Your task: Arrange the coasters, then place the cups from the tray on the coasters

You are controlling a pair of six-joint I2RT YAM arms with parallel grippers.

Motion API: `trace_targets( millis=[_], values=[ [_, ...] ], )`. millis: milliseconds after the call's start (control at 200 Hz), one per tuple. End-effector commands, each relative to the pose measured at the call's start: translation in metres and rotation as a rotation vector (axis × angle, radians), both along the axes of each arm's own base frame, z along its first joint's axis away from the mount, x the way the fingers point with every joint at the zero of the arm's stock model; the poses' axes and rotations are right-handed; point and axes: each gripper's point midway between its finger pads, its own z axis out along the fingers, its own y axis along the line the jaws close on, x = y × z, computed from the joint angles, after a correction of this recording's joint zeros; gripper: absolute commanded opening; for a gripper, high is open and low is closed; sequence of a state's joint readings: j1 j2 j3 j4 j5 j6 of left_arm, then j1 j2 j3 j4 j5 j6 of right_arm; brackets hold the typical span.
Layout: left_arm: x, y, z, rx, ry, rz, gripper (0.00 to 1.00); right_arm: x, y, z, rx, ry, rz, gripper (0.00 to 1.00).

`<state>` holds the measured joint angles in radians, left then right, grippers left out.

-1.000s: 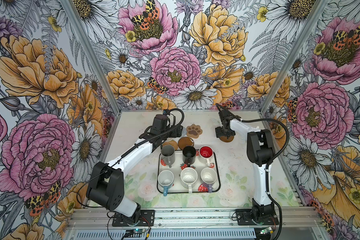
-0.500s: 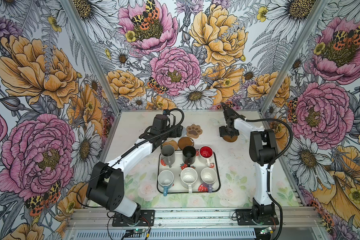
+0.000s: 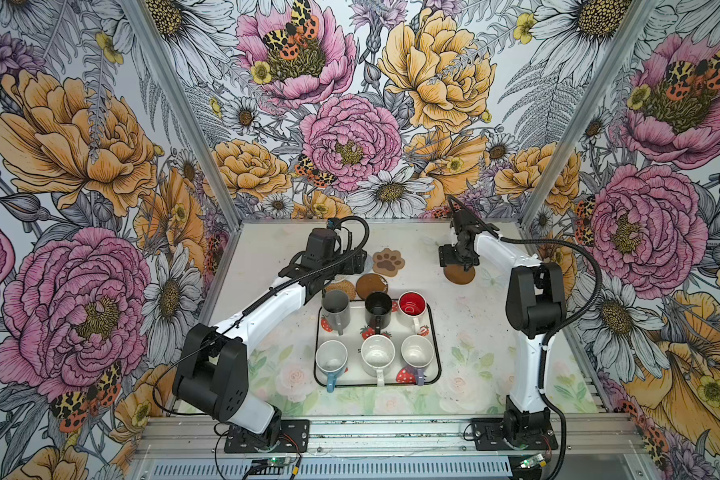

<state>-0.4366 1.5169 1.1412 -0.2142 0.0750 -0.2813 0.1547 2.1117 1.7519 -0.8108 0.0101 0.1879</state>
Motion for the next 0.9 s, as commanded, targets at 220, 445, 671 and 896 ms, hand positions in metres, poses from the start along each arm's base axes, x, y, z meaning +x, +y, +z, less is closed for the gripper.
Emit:
trace_targets(
  millis=[220,445,671,896],
  values=[
    [0.012,-0.010,-0.034,0.042,0.125,0.000,0.83,-0.015,0.122,0.028,0.261,-0.005,0.216,0.72],
    [0.021,-0.021,-0.078,0.039,0.260,-0.016,0.78,-0.030,0.164,0.009,0.362,0.082,0.267,0.51],
    [0.025,-0.030,-0.118,0.028,0.362,-0.041,0.76,-0.046,0.185,-0.015,0.394,0.159,0.294,0.49],
    [0.025,-0.030,-0.139,0.025,0.414,-0.033,0.75,-0.051,0.200,-0.030,0.445,0.204,0.302,0.49]
  ],
)
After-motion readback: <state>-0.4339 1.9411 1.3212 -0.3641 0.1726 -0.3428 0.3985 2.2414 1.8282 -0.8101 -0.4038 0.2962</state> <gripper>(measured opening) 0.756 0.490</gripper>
